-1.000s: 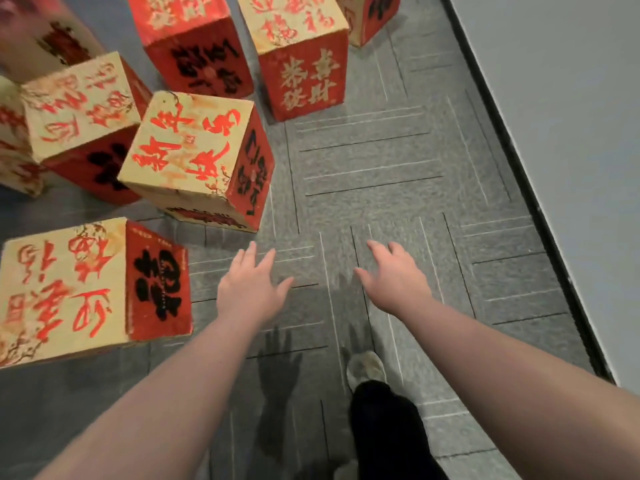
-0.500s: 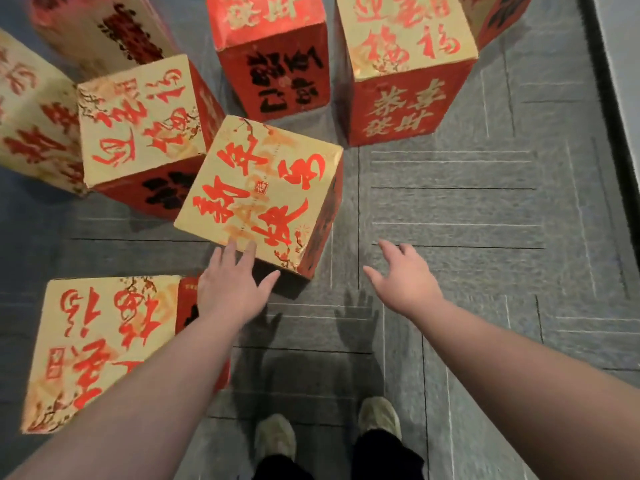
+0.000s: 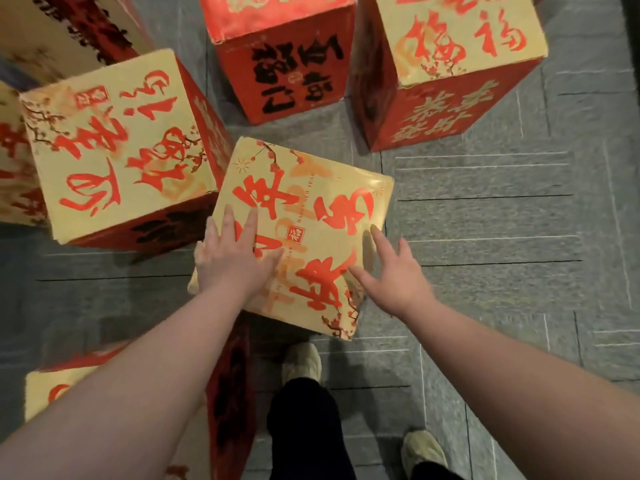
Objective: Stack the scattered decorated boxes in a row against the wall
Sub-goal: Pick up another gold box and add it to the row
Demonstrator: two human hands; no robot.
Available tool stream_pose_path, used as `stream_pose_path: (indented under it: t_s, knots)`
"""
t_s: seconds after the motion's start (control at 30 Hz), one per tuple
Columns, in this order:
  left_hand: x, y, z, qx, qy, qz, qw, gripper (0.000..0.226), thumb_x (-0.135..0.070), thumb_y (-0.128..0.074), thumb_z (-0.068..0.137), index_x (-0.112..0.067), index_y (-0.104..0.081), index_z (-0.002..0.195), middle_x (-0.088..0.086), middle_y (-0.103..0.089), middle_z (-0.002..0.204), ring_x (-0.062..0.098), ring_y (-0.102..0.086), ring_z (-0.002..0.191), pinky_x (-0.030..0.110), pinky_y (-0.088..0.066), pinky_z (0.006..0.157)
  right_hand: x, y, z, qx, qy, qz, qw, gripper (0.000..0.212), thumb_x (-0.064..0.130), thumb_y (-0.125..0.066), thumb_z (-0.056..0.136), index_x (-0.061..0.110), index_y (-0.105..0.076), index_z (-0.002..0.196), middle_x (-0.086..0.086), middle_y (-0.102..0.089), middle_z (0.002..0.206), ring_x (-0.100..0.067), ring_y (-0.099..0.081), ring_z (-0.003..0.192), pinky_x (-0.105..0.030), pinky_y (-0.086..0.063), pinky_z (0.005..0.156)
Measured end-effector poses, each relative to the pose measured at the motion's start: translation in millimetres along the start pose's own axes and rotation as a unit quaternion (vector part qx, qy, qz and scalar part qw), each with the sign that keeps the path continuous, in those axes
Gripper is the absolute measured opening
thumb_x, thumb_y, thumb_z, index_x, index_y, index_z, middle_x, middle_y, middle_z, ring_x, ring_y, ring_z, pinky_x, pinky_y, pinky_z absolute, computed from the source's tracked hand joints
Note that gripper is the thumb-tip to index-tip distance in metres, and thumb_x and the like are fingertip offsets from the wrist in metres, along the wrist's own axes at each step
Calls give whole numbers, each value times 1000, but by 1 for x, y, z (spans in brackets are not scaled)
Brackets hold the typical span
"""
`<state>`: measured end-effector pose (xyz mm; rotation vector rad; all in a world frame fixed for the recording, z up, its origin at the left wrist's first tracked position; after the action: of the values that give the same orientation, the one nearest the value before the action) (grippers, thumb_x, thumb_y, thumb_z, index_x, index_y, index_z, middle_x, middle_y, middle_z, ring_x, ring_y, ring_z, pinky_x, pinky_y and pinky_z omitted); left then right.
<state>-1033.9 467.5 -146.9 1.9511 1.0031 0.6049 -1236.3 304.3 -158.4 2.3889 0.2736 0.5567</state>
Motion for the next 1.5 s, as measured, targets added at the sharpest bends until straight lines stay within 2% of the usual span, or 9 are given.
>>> stream_pose_path:
  t_s: [0.1, 0.2, 0.37, 0.57, 0.87, 1.13, 1.37, 1.5]
  knots:
    - [27, -1, 25, 4, -2, -5, 1000, 88, -78, -29, 81, -38, 9, 149, 3, 8, 160, 33, 1, 146, 53, -17, 116, 23, -22, 10, 2, -3, 14, 1000, 85, 70, -50, 82, 51, 3, 146, -11, 2, 159, -37, -23, 143, -55, -38, 107]
    - [44, -3, 40, 12, -1, -78, 997, 85, -69, -40, 84, -39, 5, 149, 3, 6, 159, 29, -1, 146, 53, -19, 115, 36, -28, 20, -27, -33, 42, 998, 86, 68, -54, 81, 51, 0, 146, -8, 8, 158, -37, -26, 141, -53, -41, 105]
    - [51, -18, 46, 50, -37, -116, 991, 88, -68, -45, 83, -41, 9, 148, -4, 16, 158, 26, -2, 146, 51, -20, 115, 42, -37, 26, -66, -78, 79, 992, 86, 58, -61, 83, 50, -5, 147, -8, 18, 158, -39, -26, 141, -51, -40, 105]
    - [44, -20, 51, 37, -54, -145, 987, 91, -63, -53, 82, -43, 7, 148, -4, 20, 156, 28, -14, 143, 46, -31, 109, 40, -40, 28, -76, -78, 99, 989, 84, 53, -64, 84, 50, -8, 147, -3, 18, 158, -37, -21, 143, -49, -36, 107]
    - [31, -15, 49, 39, -58, -154, 986, 91, -65, -55, 79, -46, 1, 148, -7, 15, 157, 26, -15, 143, 46, -32, 109, 26, -31, 28, -89, -86, 110, 986, 83, 51, -65, 84, 46, -13, 148, -8, 9, 158, -35, -21, 142, -50, -33, 109]
    - [-57, 1, 33, 64, -120, -96, 986, 91, -69, -56, 77, -42, -8, 149, -6, 9, 158, 25, -21, 142, 45, -36, 108, -50, 0, -2, -106, -158, 150, 970, 81, 53, -64, 84, 42, -18, 149, -9, -3, 156, -35, -28, 138, -49, -37, 107]
    - [-176, 5, -8, 77, -198, -79, 974, 94, -70, -56, 74, -38, -12, 150, -8, 8, 158, 24, -17, 143, 48, -33, 109, -149, 31, -50, -157, -217, 215, 939, 79, 52, -62, 86, 39, -18, 150, -7, -9, 153, -31, -32, 135, -46, -37, 107]
    - [-246, -1, -46, 59, -266, -65, 960, 91, -61, -65, 76, -37, -16, 150, -10, 6, 158, 23, -24, 141, 46, -37, 107, -214, 41, -89, -191, -251, 255, 914, 76, 50, -61, 87, 42, -18, 150, -6, -8, 155, -30, -31, 136, -42, -37, 106]
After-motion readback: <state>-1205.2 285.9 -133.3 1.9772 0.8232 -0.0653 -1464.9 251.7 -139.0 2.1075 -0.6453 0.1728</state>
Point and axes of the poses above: each hand's wrist, its own z-axis towards the middle knuckle, its own y-axis out of the back of the hand, x = y × z, the point moved 8 cm from there along z, towards the middle knuckle
